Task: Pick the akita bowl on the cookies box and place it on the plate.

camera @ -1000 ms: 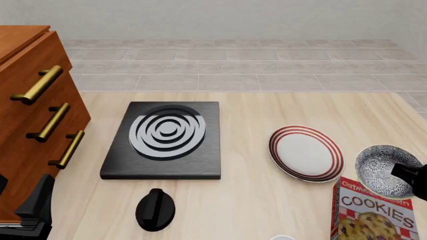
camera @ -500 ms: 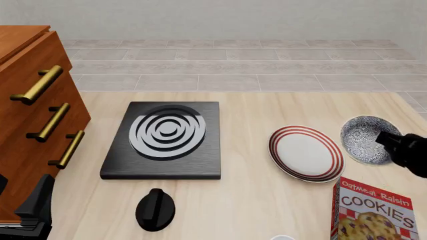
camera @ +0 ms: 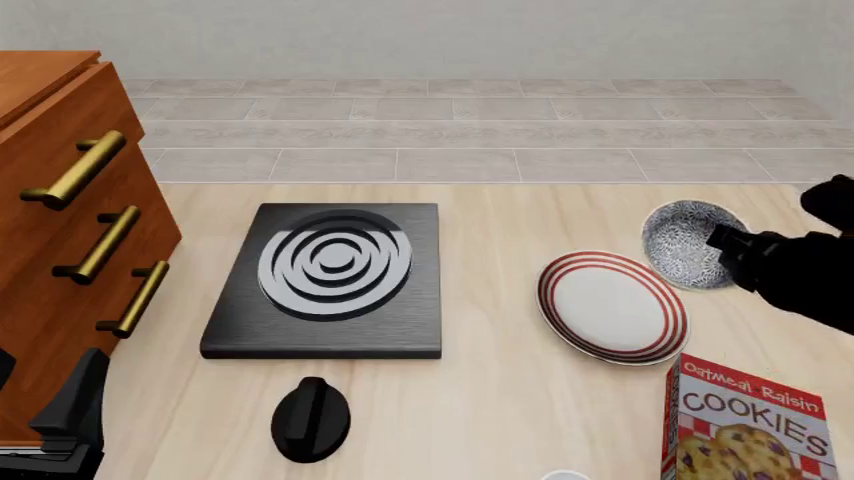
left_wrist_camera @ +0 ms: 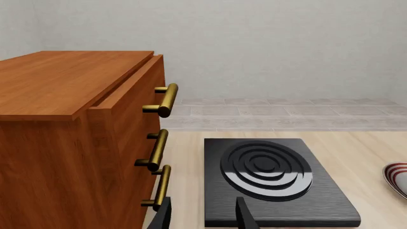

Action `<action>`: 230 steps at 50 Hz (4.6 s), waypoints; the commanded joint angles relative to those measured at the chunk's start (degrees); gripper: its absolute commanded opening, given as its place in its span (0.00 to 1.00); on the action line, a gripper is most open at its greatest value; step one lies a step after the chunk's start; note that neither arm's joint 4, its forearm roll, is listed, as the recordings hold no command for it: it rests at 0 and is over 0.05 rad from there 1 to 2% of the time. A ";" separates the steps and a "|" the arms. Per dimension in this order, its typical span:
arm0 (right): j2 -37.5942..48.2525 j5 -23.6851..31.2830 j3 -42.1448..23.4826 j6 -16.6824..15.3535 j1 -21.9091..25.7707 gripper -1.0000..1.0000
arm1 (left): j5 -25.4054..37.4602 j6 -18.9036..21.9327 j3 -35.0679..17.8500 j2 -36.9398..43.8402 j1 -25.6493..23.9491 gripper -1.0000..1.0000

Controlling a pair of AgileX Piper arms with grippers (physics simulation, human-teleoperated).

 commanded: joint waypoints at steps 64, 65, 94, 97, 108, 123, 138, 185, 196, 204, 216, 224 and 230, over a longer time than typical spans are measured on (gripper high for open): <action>31.43 -18.73 -7.21 6.94 1.64 0.00 | 0.00 0.00 0.00 0.00 0.00 1.00; 31.62 -18.77 -7.32 6.87 1.63 0.00 | 0.00 0.00 0.00 0.00 0.00 1.00; 36.73 -21.17 -7.72 7.03 1.42 0.00 | 0.00 0.00 0.00 0.00 0.00 1.00; 37.29 -21.39 -7.73 6.87 1.28 0.00 | 0.00 0.00 0.00 0.00 0.00 1.00; 38.98 -22.26 -7.60 6.50 0.85 0.00 | 0.00 0.00 0.00 0.00 0.00 1.00; 40.46 -23.30 -7.16 6.38 0.52 0.00 | 0.00 0.00 0.00 0.00 0.00 1.00; 41.96 -24.16 -7.09 6.42 0.27 0.00 | 0.00 0.00 0.00 0.00 0.00 1.00; 44.77 -25.08 -7.47 5.90 0.13 0.00 | 0.00 0.00 0.00 0.00 0.00 1.00; 44.31 -24.57 -7.71 5.79 0.25 1.00 | 0.00 0.00 0.00 0.00 0.00 1.00; 43.68 -24.16 -7.72 5.64 0.16 1.00 | 0.00 0.00 0.00 0.00 0.00 1.00; 42.22 -23.42 -7.56 5.41 0.07 1.00 | 0.00 0.00 0.00 0.00 0.00 1.00; 35.67 -19.89 -7.37 4.28 -0.70 1.00 | 0.00 0.00 0.00 0.00 0.00 1.00; 27.25 -16.01 -5.96 3.95 -0.52 1.00 | 0.00 0.00 0.00 0.00 0.00 1.00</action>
